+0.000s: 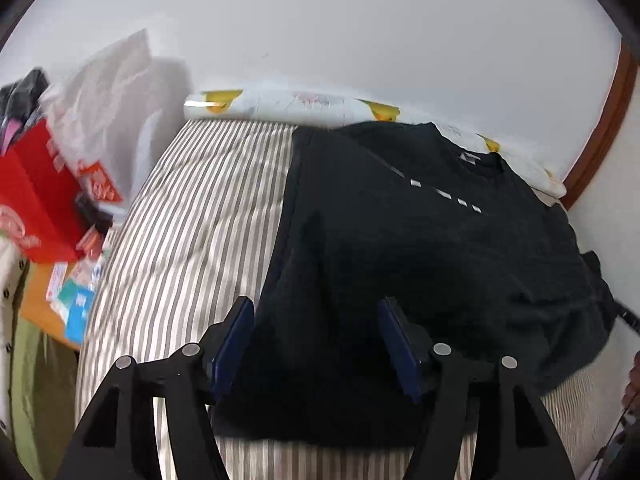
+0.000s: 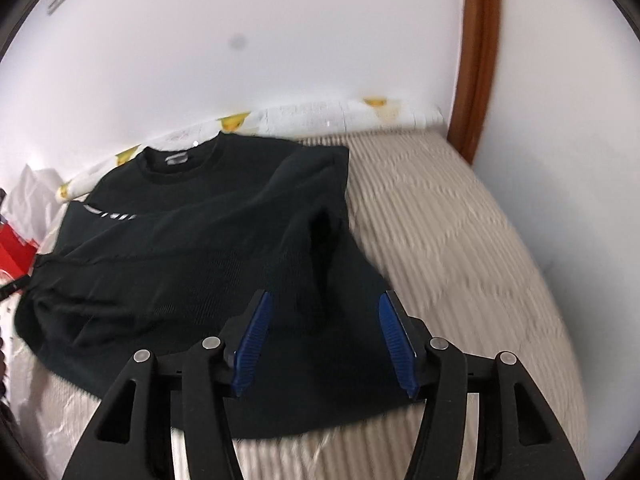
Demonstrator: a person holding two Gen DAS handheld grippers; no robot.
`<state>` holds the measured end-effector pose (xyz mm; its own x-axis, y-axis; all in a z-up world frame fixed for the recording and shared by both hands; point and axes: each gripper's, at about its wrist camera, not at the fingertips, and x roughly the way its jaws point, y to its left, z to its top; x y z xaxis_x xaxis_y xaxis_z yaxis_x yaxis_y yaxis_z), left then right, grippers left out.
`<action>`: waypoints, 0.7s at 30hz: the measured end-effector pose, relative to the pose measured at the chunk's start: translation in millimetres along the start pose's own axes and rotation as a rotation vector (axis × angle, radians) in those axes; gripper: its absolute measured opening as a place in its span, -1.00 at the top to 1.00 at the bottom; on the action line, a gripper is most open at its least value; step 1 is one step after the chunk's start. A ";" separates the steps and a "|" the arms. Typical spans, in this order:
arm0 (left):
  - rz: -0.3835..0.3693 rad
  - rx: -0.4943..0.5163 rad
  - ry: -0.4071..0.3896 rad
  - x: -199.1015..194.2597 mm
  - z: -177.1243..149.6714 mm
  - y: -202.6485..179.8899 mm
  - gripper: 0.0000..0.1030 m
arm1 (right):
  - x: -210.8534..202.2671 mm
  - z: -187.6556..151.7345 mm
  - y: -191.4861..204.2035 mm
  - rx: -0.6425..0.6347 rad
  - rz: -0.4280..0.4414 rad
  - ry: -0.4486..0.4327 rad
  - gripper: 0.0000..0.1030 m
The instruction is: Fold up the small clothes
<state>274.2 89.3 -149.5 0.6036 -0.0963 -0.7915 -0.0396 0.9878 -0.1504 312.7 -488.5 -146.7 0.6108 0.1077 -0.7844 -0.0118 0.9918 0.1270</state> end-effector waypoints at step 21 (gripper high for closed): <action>-0.227 -0.215 0.055 1.2 -73.6 34.5 -0.29 | 7.1 -61.8 -24.7 0.218 0.111 0.072 -0.39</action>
<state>214.9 114.3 -199.3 0.5723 -0.3234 -0.7536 -0.0804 0.8924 -0.4440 268.4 -508.0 -193.0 0.5570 0.2274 -0.7988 0.0999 0.9365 0.3362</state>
